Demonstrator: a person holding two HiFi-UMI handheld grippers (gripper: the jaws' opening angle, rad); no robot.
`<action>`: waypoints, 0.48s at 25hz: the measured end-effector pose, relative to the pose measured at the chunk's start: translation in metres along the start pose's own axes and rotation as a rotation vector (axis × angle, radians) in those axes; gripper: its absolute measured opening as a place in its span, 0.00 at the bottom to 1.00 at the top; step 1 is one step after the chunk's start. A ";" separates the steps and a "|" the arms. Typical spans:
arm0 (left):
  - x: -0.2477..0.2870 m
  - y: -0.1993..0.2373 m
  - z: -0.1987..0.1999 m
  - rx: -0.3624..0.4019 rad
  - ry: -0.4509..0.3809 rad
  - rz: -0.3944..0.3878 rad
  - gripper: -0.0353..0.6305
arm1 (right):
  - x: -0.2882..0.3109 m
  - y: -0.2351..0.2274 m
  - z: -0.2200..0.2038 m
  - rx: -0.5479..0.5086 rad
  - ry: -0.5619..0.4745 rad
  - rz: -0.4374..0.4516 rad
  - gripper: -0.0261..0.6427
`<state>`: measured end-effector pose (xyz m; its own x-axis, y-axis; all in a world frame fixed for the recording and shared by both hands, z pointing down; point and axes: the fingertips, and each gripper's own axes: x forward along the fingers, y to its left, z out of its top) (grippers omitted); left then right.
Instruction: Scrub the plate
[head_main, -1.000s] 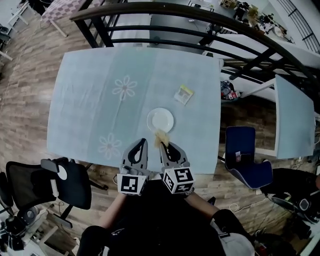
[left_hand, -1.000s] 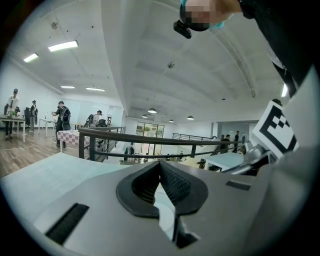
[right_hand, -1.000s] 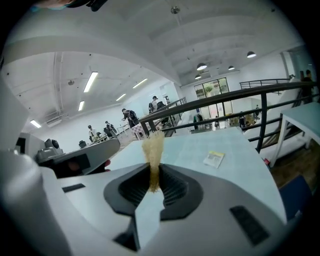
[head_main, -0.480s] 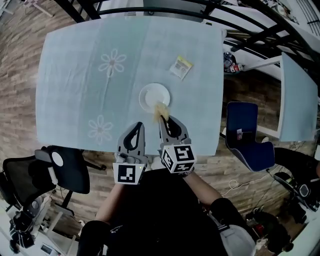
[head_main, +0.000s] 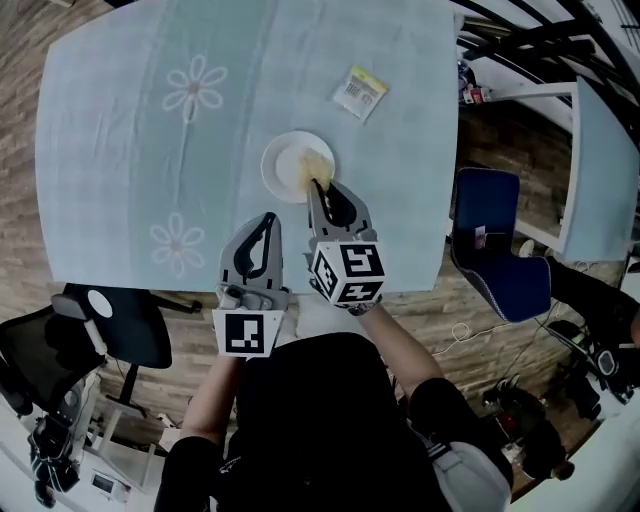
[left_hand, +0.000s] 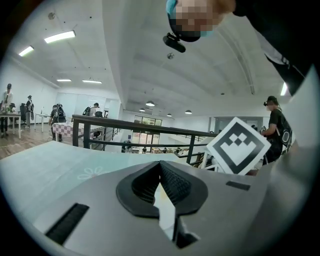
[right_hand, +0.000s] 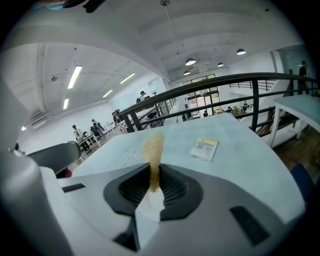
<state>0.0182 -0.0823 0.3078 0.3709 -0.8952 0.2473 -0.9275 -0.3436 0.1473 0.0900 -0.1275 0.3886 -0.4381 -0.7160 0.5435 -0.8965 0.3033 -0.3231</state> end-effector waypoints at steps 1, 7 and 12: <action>0.003 0.001 -0.003 -0.009 -0.002 0.002 0.07 | 0.007 -0.003 -0.001 0.006 0.002 -0.007 0.12; 0.018 0.009 -0.028 -0.014 0.030 0.008 0.07 | 0.045 -0.022 0.000 0.066 0.005 -0.033 0.12; 0.025 0.029 -0.042 -0.014 0.036 0.029 0.07 | 0.069 -0.019 -0.006 0.086 0.031 -0.017 0.12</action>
<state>0.0030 -0.1030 0.3581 0.3456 -0.8939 0.2855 -0.9372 -0.3136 0.1524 0.0763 -0.1789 0.4372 -0.4263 -0.7006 0.5722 -0.8951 0.2352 -0.3789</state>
